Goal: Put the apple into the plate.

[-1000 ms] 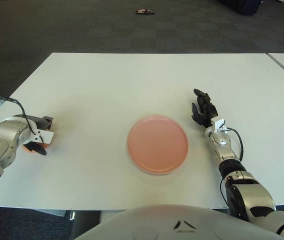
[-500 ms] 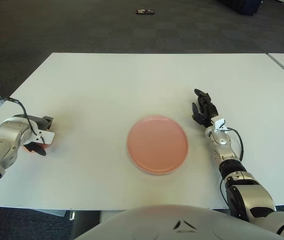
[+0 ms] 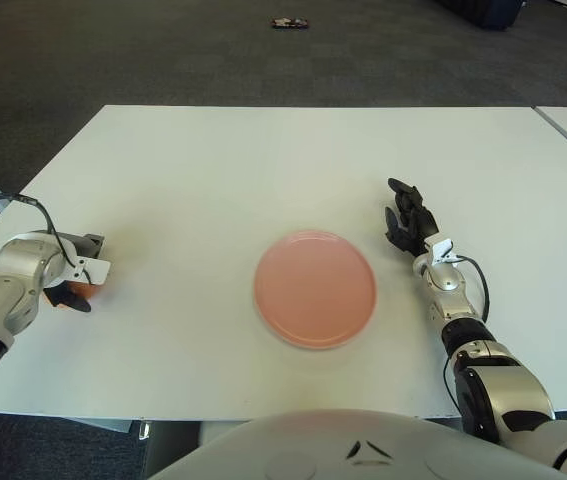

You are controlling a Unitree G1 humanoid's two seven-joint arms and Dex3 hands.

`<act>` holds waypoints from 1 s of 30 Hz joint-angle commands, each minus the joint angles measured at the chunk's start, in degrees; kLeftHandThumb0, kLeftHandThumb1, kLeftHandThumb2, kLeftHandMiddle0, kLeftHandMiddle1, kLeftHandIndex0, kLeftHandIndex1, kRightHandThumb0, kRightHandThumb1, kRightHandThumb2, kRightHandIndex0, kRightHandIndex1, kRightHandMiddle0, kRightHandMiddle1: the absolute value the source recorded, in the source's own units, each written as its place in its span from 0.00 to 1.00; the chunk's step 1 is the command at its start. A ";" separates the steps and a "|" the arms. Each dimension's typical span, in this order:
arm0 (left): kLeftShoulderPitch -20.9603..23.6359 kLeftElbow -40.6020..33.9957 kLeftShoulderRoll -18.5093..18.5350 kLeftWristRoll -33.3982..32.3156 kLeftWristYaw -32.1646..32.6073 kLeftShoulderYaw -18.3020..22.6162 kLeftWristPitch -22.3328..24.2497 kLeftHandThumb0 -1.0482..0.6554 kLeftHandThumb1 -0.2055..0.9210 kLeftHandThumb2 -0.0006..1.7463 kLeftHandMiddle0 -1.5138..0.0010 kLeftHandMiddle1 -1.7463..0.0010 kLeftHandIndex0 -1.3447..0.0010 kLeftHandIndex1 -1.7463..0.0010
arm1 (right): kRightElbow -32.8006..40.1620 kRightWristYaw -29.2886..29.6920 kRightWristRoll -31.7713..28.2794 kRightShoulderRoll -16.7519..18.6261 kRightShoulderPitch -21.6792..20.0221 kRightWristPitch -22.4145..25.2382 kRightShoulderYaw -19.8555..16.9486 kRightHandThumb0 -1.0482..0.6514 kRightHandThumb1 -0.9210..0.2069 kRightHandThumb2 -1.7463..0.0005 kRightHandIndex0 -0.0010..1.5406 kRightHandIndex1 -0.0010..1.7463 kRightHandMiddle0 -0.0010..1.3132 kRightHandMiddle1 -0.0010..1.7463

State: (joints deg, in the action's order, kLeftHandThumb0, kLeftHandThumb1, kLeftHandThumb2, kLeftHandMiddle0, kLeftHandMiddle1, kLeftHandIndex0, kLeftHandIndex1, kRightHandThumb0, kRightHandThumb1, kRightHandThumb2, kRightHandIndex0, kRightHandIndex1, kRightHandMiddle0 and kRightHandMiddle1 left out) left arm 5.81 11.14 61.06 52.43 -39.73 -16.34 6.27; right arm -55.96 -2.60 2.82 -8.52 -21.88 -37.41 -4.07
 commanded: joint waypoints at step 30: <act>-16.47 -14.33 -10.91 12.21 20.01 4.44 14.90 0.54 0.56 0.64 0.61 0.09 0.65 0.09 | 3.35 4.28 2.12 0.34 3.26 4.10 1.24 0.12 0.00 0.56 0.12 0.01 0.00 0.29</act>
State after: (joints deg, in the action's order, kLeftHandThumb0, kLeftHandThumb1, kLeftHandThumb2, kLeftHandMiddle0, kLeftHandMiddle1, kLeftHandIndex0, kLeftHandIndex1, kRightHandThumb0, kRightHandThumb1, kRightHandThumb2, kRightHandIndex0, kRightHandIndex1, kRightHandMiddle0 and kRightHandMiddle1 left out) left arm -8.14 -5.29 56.87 60.68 -28.83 -10.97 16.59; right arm -53.18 1.29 3.97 -8.48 -20.81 -35.84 -3.50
